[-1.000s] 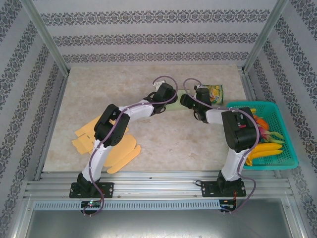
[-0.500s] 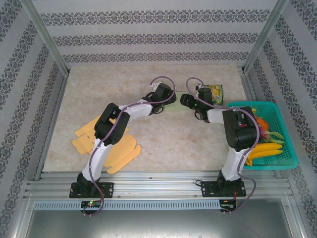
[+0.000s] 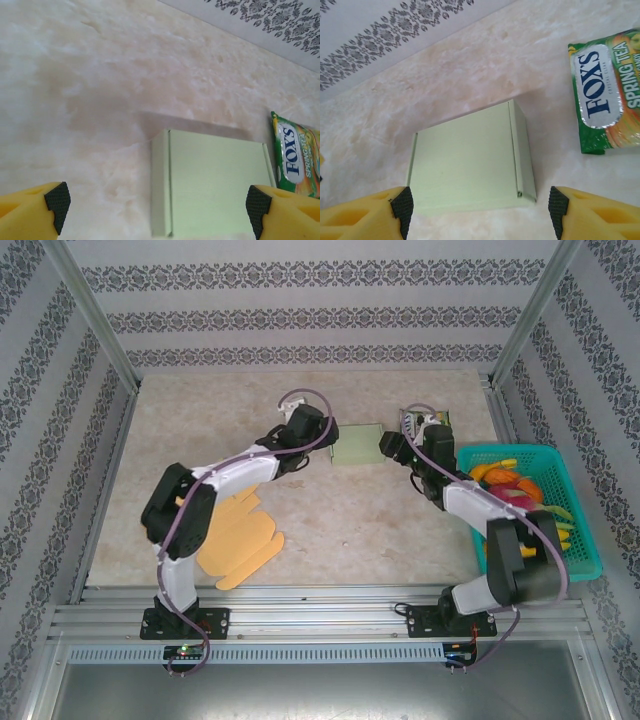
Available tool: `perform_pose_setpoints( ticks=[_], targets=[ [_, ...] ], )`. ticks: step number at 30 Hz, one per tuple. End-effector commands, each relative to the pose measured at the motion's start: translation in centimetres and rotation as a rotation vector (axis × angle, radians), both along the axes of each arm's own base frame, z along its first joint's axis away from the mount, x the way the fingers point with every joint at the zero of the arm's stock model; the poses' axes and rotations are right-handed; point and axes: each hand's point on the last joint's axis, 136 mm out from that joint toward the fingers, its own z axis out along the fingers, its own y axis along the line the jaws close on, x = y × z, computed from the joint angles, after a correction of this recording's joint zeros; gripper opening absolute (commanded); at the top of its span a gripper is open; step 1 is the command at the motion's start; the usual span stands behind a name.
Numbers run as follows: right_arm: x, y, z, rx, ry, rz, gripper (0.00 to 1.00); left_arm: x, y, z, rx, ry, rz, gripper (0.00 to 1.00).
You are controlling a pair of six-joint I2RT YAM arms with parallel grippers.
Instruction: Fold the paper box
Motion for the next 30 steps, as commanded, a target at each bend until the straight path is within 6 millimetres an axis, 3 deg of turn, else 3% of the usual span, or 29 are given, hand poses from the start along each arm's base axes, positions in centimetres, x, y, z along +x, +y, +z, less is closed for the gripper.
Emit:
perform_pose_setpoints(
  ticks=[1,5,10,17,23,30],
  targets=[
    [-3.2,0.6,0.5,-0.050,0.006,0.011,0.73,-2.6,3.4,0.7,0.063,0.005,0.044,0.93],
    [-7.7,3.3,1.7,-0.071,-0.033,0.080,0.73,-7.6,8.0,0.7,0.085,0.040,0.124,0.93],
    [-13.8,8.9,2.8,-0.077,-0.106,0.259,0.71,-15.6,16.0,-1.1,0.121,0.085,0.317,0.94],
    [-18.8,13.3,2.2,-0.136,-0.108,0.454,0.71,-24.3,24.1,-2.3,0.126,0.095,0.501,0.93],
    [-20.8,14.3,2.1,-0.165,-0.079,0.542,0.72,-28.4,28.3,-2.5,0.136,0.066,0.622,0.93],
    [-22.8,12.0,3.5,-0.133,-0.127,0.542,0.72,-31.0,32.6,-2.7,0.279,0.050,0.821,0.93]
  ],
)
